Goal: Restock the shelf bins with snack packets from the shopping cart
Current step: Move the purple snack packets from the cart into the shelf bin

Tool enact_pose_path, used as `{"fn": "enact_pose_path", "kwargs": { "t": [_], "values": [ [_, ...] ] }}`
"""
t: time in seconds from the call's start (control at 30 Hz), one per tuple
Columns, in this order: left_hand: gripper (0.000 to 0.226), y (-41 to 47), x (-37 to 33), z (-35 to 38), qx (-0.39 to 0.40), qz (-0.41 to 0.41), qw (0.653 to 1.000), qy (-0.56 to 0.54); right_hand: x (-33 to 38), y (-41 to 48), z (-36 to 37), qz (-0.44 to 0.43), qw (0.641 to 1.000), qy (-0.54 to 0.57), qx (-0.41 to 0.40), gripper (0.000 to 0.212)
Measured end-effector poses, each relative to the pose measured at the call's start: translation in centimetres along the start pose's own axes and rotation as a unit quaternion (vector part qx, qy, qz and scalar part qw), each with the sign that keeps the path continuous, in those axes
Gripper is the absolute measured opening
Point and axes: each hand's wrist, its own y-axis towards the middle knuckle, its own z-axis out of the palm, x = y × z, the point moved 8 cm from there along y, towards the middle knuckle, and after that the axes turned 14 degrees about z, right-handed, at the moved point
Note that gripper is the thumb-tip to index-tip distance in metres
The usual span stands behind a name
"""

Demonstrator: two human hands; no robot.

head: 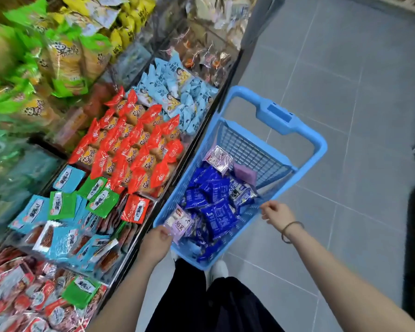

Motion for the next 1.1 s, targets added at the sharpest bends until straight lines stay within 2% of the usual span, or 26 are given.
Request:
{"fn": "enact_pose_path", "kwargs": {
  "t": [0.13, 0.23, 0.37, 0.47, 0.57, 0.67, 0.8, 0.87, 0.93, 1.0, 1.1],
  "values": [
    [0.022, 4.2, -1.7, 0.0, 0.035, 0.055, 0.994, 0.086, 5.1, 2.5, 0.4, -0.051, 0.994, -0.089, -0.045, 0.018],
    [0.03, 6.5, -2.1, 1.2, 0.058, 0.057, 0.985, 0.152, 7.0, 5.5, 1.3, -0.071, 0.977, -0.191, -0.064, 0.018],
    [0.034, 8.9, -1.0, 3.3, 0.066, 0.017, 0.977, 0.201, 8.2, 11.1, 3.1, -0.087, 0.948, -0.298, -0.063, 0.033],
    [0.039, 9.7, 0.5, 4.8, 0.065, -0.031, 0.965, 0.252, 7.9, 15.2, 4.5, -0.085, 0.912, -0.394, -0.078, 0.038],
    [0.053, 9.7, 1.6, 6.2, 0.054, -0.074, 0.939, 0.331, 6.7, 18.0, 5.3, -0.042, 0.895, -0.433, -0.101, 0.05],
    [0.066, 9.4, 3.0, 7.4, 0.045, -0.101, 0.934, 0.339, 6.5, 19.5, 5.7, -0.047, 0.866, -0.473, -0.152, 0.049],
    [0.075, 9.0, 3.9, 7.9, 0.046, -0.134, 0.956, 0.255, 6.8, 20.6, 6.2, -0.064, 0.845, -0.503, -0.17, 0.041],
    [0.07, 8.7, 3.8, 7.9, 0.027, -0.149, 0.973, 0.175, 6.6, 20.4, 6.6, -0.078, 0.847, -0.503, -0.152, 0.045],
    [0.056, 8.2, 3.5, 7.5, -0.006, -0.157, 0.985, 0.072, 6.5, 20.0, 6.5, -0.08, 0.871, -0.468, -0.128, 0.05],
    [0.043, 7.4, 3.1, 6.6, -0.054, -0.184, 0.98, -0.044, 6.8, 19.0, 5.7, -0.068, 0.91, -0.397, -0.101, 0.041],
    [0.048, 5.9, 1.4, 5.2, -0.109, -0.211, 0.95, -0.205, 8.4, 15.5, 3.5, -0.095, 0.953, -0.277, -0.084, 0.022]
  ]
}}
